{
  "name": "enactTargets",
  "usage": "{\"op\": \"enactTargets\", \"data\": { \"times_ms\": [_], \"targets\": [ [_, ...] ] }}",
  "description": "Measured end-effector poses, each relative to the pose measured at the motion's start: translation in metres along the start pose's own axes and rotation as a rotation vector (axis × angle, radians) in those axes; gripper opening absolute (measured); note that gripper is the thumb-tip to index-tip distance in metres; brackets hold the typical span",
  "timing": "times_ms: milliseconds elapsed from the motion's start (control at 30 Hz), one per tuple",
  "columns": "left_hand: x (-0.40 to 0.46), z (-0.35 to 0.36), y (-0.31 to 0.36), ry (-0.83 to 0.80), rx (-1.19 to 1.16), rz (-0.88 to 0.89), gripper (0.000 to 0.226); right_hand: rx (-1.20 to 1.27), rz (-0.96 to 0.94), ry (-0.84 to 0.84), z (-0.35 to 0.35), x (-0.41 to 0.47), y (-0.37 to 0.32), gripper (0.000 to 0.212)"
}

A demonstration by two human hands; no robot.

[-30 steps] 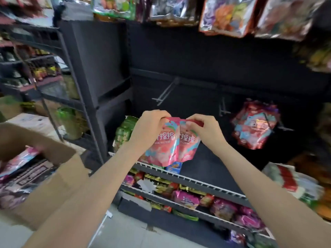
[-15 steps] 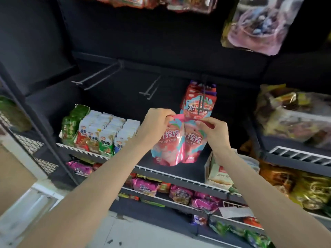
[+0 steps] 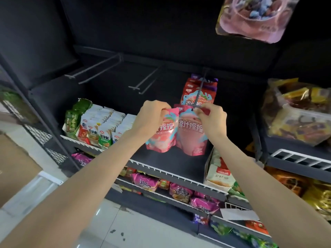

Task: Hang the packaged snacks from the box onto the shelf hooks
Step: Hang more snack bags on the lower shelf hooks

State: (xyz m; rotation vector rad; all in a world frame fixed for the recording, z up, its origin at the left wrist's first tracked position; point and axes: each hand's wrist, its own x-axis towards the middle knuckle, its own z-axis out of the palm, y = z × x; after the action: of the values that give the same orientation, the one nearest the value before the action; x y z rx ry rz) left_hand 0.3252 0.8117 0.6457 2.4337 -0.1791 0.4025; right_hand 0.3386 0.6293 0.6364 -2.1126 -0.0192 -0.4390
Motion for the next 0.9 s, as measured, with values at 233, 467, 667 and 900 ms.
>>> {"op": "enactTargets", "data": {
  "times_ms": [233,467,667,900],
  "targets": [
    [0.001,0.001,0.001,-0.028,0.039,0.029,0.024,0.007,0.002,0.064,0.01,0.005,0.011,0.017],
    [0.007,-0.001,0.002,-0.066,0.056,0.001,0.024,-0.071,-0.067,0.161,0.02,0.054,0.015,0.025],
    [0.009,0.001,0.007,-0.115,0.027,0.035,0.02,-0.282,-0.122,0.15,0.019,0.057,0.023,0.022],
    [0.005,0.01,0.019,-0.176,-0.126,0.09,0.02,0.213,-0.039,-0.151,-0.005,-0.014,0.009,0.023]
  ]
}}
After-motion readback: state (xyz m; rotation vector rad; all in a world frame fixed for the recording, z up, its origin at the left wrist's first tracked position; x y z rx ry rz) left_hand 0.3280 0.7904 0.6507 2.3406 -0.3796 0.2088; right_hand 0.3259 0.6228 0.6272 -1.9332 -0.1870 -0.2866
